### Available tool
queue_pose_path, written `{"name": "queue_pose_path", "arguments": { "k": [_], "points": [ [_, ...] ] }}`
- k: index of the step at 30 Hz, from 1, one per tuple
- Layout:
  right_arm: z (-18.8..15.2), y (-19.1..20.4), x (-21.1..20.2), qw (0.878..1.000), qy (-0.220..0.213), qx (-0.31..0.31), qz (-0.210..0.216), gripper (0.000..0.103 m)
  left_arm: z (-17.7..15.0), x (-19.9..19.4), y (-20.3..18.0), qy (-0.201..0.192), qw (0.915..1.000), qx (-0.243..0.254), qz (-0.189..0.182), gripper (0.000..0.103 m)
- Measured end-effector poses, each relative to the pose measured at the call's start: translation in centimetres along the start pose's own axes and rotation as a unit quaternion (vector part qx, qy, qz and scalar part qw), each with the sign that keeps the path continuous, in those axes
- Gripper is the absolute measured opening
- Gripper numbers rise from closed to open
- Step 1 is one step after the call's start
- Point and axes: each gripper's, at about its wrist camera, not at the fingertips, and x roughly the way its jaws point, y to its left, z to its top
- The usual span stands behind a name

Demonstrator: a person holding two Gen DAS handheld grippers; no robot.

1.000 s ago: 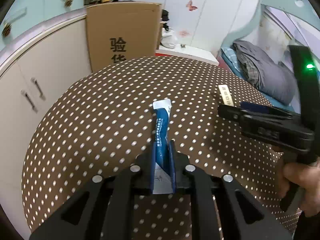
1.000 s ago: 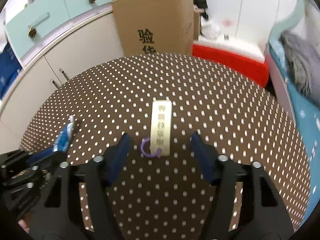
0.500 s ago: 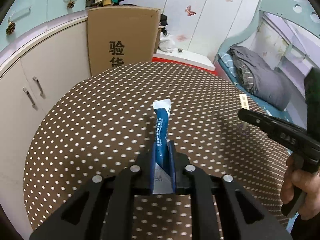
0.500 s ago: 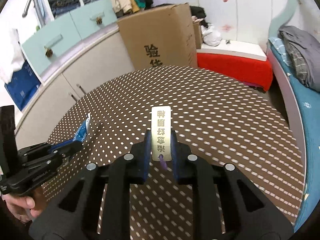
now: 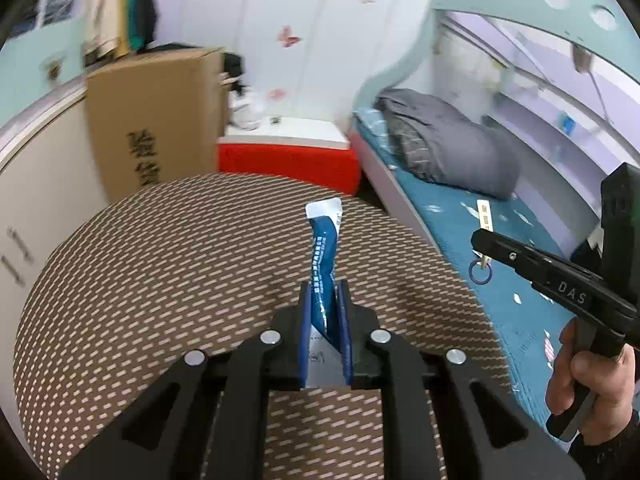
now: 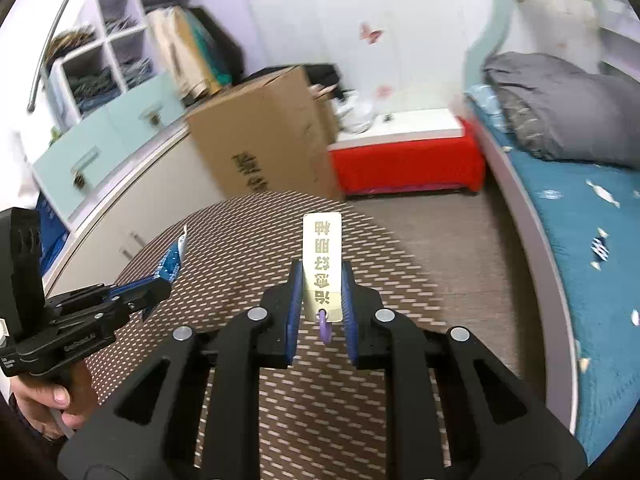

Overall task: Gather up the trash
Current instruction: 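Carry the tube and white tag to the white bin and release them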

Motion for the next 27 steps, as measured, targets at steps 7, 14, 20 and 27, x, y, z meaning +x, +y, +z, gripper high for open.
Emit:
{"name": "queue_pose_path", "arguments": {
  "k": [7,14,20,27],
  "points": [
    [-1.0,-10.0,-4.0,0.995,-0.026,0.078,-0.064,0.019,2.0,1.8,-9.0,-0.004,0.9974,0.065,-0.033,0.012],
    [-5.6,-20.4,-0.8,0.979,0.034,0.170,-0.110,0.019,2.7,4.3,-15.9,0.008,0.9913,0.113,-0.067,0.012],
    [-11.6,-27.1,5.4,0.957,0.113,0.242,-0.113,0.019,2.5,7.9,-20.1,0.042,0.9858,0.140,-0.082,0.012],
    [-16.1,-30.9,11.2,0.932,0.165,0.307,-0.103,0.067,1.6,12.5,-23.7,0.091,0.9796,0.154,-0.092,0.012]
  ]
}}
